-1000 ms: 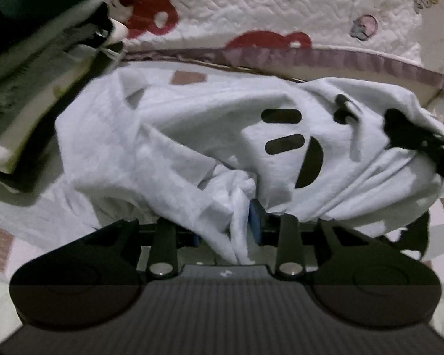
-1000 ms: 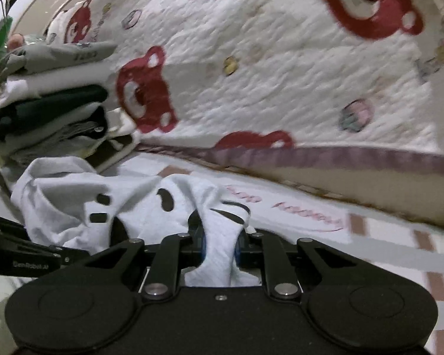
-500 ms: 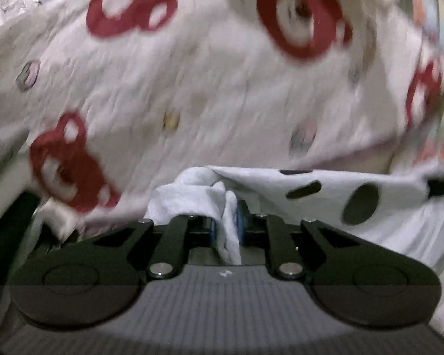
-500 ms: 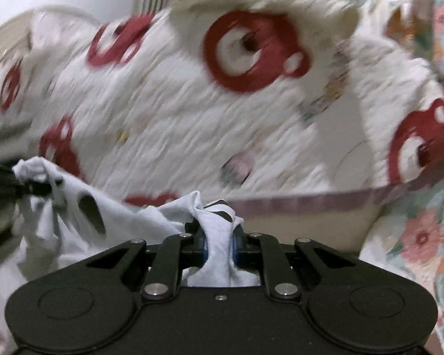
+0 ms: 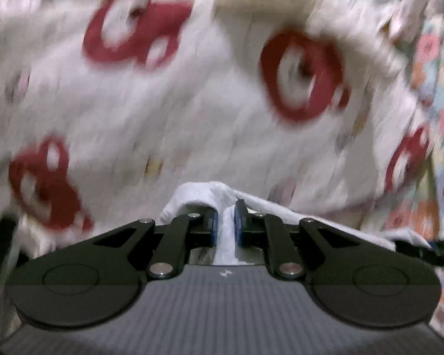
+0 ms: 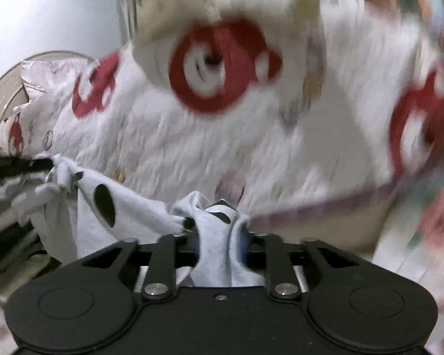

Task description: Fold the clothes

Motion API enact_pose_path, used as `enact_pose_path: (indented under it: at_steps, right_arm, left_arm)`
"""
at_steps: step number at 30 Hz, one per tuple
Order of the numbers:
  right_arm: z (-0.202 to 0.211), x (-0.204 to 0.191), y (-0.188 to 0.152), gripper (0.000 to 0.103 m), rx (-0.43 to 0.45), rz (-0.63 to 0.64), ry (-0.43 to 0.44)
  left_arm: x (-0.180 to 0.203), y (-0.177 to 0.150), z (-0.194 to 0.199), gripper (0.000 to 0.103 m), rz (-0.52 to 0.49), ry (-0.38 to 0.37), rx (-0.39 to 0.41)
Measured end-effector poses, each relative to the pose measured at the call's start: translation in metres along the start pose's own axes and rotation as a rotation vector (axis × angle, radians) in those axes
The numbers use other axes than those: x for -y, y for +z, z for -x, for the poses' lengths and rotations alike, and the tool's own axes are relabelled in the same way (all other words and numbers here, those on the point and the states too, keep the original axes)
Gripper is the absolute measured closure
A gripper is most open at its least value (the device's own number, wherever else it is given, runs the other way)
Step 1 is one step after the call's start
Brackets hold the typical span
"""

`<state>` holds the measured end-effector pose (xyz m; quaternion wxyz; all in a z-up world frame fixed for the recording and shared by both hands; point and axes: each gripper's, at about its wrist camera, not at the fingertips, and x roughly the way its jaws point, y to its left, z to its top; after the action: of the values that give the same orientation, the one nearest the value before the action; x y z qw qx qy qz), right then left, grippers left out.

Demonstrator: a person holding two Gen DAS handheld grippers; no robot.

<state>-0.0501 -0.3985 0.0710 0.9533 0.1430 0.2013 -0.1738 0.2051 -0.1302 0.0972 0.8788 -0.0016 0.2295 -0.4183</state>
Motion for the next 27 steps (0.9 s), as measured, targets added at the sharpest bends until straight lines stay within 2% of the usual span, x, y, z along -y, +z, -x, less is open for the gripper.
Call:
enact_pose_path:
  at_steps: [1,3,5,6,8,10,13,16,18,20,22,24,27]
  right_arm:
    - [-0.017,0.012,-0.009,0.046,-0.061,-0.020,-0.025]
    - [-0.047,0.027,-0.031,0.046,-0.177,-0.002,-0.143]
    - [-0.066,0.035,-0.059,0.045,-0.273,0.057,-0.326]
    - [-0.068,0.038,-0.070,0.045,-0.299,0.053,-0.353]
    - [-0.060,0.045,-0.090,0.045,-0.309,-0.044,-0.281]
    - [-0.051,0.046,-0.106,0.045,-0.324,-0.109,-0.203]
    - [-0.042,0.038,-0.135,0.042,-0.355,-0.090,-0.154]
    - [-0.036,0.033,-0.160,0.042,-0.392,-0.072,-0.135]
    - [-0.030,0.031,-0.175,0.042,-0.419,-0.070,-0.117]
    - [-0.027,0.031,-0.184,0.042,-0.425,-0.071,-0.116]
    - [-0.023,0.031,-0.191,0.042,-0.427,-0.073,-0.118]
    - [-0.020,0.031,-0.198,0.042,-0.429,-0.075,-0.120]
    - [-0.015,0.032,-0.209,0.042,-0.431,-0.077,-0.123]
  left_arm:
    - [-0.009,-0.015,-0.011,0.092,0.018,0.013,-0.074]
    - [-0.031,-0.055,-0.039,0.092,0.074,0.061,-0.224]
    - [-0.050,-0.095,-0.063,0.092,0.115,0.114,-0.348]
    - [-0.058,-0.114,-0.070,0.092,0.122,0.136,-0.389]
    - [-0.071,-0.148,-0.075,0.092,0.146,0.167,-0.438]
    - [-0.086,-0.167,-0.067,0.091,0.190,0.164,-0.453]
    - [-0.111,-0.185,-0.049,0.089,0.271,0.154,-0.459]
    - [-0.133,-0.181,-0.027,0.086,0.307,0.146,-0.432]
    - [-0.144,-0.179,-0.017,0.066,0.317,0.125,-0.434]
    - [-0.134,-0.188,-0.019,0.052,0.272,0.093,-0.478]
    - [-0.123,-0.197,-0.021,0.050,0.227,0.060,-0.522]
    - [-0.108,-0.208,-0.030,0.045,0.157,0.066,-0.576]
    - [-0.092,-0.222,-0.046,0.042,0.113,0.051,-0.646]
